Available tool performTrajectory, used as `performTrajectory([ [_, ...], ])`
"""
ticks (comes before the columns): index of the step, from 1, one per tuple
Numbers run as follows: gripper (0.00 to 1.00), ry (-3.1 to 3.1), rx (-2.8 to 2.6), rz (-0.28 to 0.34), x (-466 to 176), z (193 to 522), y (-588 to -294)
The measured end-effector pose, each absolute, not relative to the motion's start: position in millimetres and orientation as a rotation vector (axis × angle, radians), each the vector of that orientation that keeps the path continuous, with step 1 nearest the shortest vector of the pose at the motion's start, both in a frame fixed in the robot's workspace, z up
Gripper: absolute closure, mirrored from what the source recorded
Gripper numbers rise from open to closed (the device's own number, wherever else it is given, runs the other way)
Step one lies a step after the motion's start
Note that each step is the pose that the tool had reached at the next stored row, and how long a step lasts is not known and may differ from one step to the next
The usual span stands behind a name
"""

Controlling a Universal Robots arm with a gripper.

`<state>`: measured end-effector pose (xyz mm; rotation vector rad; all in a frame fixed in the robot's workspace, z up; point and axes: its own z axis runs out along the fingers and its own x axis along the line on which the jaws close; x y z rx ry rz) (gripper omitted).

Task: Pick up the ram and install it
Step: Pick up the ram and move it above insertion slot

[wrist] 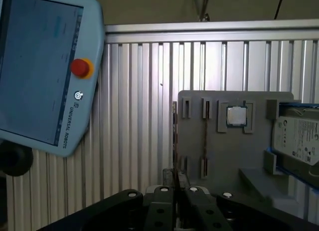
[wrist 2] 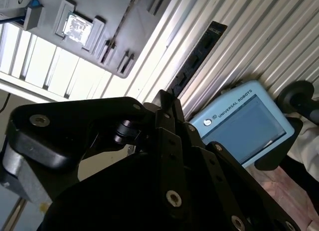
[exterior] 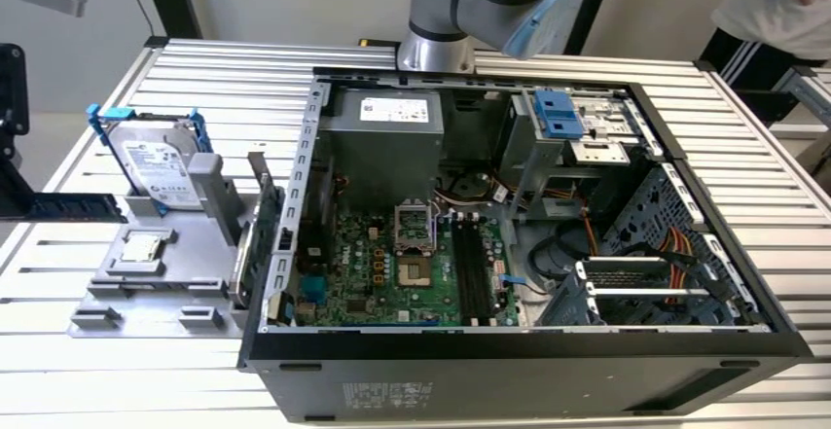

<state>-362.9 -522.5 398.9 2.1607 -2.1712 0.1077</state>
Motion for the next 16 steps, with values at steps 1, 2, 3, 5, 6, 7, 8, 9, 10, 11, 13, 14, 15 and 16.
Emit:
performTrajectory([
  [1,1.0,-2.171,2.16,0.108,-362.9,399.6,-522.4],
  [2,1.0,-2.171,2.16,0.109,-362.9,400.1,-522.5],
  [3,1.0,-2.171,2.16,0.109,-362.9,400.5,-522.5],
  [5,1.0,-2.171,2.161,0.109,-362.9,400.6,-522.4],
  [6,1.0,-2.171,2.16,0.109,-362.9,400.7,-522.4],
  [7,1.0,-2.171,2.16,0.109,-362.9,400.8,-522.4],
  [8,1.0,-2.171,2.16,0.109,-362.9,400.8,-522.4],
  [9,1.0,-2.171,2.16,0.109,-362.9,400.9,-522.4],
  [10,1.0,-2.171,2.16,0.109,-362.9,400.9,-522.4],
  [11,1.0,-2.171,2.16,0.109,-362.9,401.0,-522.4],
  [13,1.0,-2.171,2.16,0.109,-362.7,401.1,-522.4],
  [14,1.0,-2.171,2.16,0.109,-362.1,401.2,-522.4],
  [15,1.0,-2.171,2.16,0.109,-361.3,401.1,-522.4],
  [16,1.0,-2.171,2.16,0.109,-360.4,401.1,-522.4],
])
